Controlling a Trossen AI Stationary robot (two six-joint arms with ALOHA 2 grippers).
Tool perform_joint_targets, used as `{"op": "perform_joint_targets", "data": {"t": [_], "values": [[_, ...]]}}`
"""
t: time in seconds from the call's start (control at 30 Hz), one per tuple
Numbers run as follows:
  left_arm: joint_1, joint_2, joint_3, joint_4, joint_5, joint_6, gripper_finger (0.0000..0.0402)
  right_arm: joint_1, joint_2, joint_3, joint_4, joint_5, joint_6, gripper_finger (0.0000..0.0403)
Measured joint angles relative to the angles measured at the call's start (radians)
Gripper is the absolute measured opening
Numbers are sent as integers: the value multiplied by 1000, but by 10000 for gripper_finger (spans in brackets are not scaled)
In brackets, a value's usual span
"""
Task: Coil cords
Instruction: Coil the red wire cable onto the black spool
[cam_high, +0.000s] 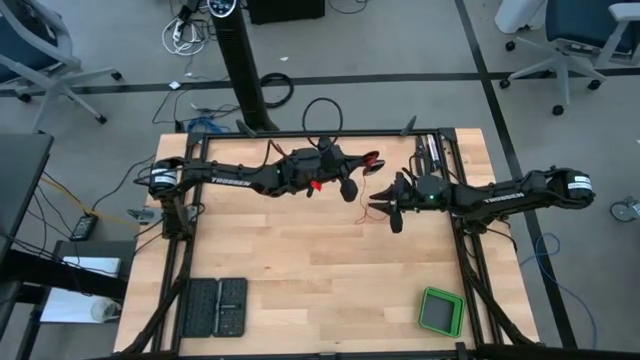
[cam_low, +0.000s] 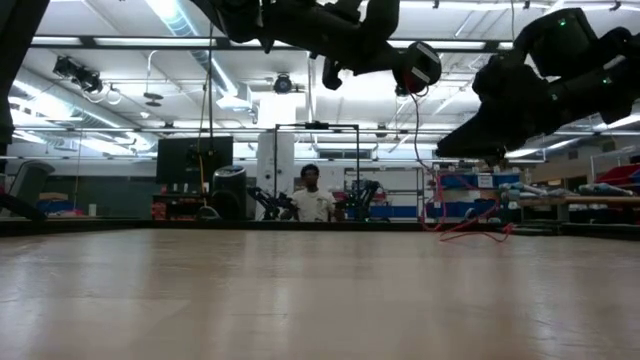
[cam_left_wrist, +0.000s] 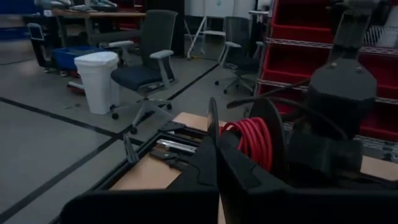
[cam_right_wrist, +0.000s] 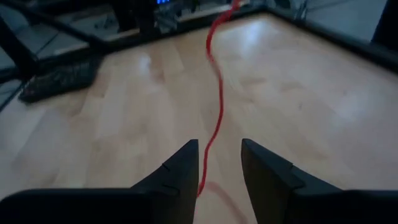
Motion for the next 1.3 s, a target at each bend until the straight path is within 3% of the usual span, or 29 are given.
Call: {"op": "perform_joint_targets", "data": {"t": [0.3, 0.63, 0.73, 0.87, 1.17, 1.3], "values": [[-1, 0, 0, 2, 1, 2, 1, 0, 0, 0, -106, -22, -106, 115], [-1, 0, 0, 1, 3, 3, 1, 0, 0, 0, -176, 74, -217, 109], [-1, 0, 0, -2, 3, 3, 1, 0, 0, 0, -184, 94, -224, 81], [-1, 0, 0, -11, 6, 0, 1, -7, 0, 0, -238, 152, -225, 12], [-1, -61, 0, -293, 104, 10, 1, -48, -55, 0, -271, 421, -79, 4], [-1, -78, 0, -491, 158, 74, 1, -65, -111, 0, -280, 450, -76, 3]]}}
